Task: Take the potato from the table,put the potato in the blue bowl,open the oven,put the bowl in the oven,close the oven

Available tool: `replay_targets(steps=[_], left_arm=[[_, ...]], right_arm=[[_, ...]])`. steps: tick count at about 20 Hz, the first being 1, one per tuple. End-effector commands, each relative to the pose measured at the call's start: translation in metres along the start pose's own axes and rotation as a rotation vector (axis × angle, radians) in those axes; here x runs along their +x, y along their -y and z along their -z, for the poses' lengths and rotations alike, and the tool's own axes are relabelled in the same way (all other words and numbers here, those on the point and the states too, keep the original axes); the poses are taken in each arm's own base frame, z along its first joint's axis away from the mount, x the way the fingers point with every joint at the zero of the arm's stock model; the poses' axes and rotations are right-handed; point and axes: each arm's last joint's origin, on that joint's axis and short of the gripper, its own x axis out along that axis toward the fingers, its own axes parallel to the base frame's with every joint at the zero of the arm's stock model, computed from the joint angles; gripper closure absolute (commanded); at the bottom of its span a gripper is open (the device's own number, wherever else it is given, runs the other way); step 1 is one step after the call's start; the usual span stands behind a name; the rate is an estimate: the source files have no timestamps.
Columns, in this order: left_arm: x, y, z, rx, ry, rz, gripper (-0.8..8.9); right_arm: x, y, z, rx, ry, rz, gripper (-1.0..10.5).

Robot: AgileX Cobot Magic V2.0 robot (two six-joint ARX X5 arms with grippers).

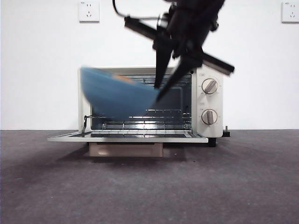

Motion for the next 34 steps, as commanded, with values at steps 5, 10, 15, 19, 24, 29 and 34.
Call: replay_targets(steps=[5, 10, 15, 19, 24, 29, 34], left_arm=[[0.0, 0.0, 0.001, 0.01, 0.002, 0.005, 8.19], [0.0, 0.0, 0.001, 0.01, 0.002, 0.004, 8.19], [0.0, 0.0, 0.001, 0.01, 0.002, 0.004, 8.19], [0.0, 0.0, 0.001, 0.01, 0.002, 0.004, 8.19], [0.0, 0.0, 0.001, 0.008, 0.002, 0.004, 8.19], [0.0, 0.0, 0.001, -0.012, 0.002, 0.004, 8.19], [0.0, 0.0, 0.001, -0.013, 0.001, 0.004, 8.19]], right_arm=[[0.0, 0.0, -0.071, 0.127, -0.026, 0.103, 9.6], [0.002, -0.002, -0.103, 0.357, 0.026, 0.101, 9.6], [0.01, 0.007, -0.107, 0.532, 0.051, 0.188, 9.6], [0.009, 0.01, -0.113, 0.635, 0.111, 0.176, 9.6], [0.012, 0.015, -0.117, 0.691, 0.162, 0.208, 9.6], [0.021, 0.019, -0.121, 0.721, 0.171, 0.218, 9.6], [0.023, 0.02, -0.123, 0.724, 0.18, 0.215, 9.6]])
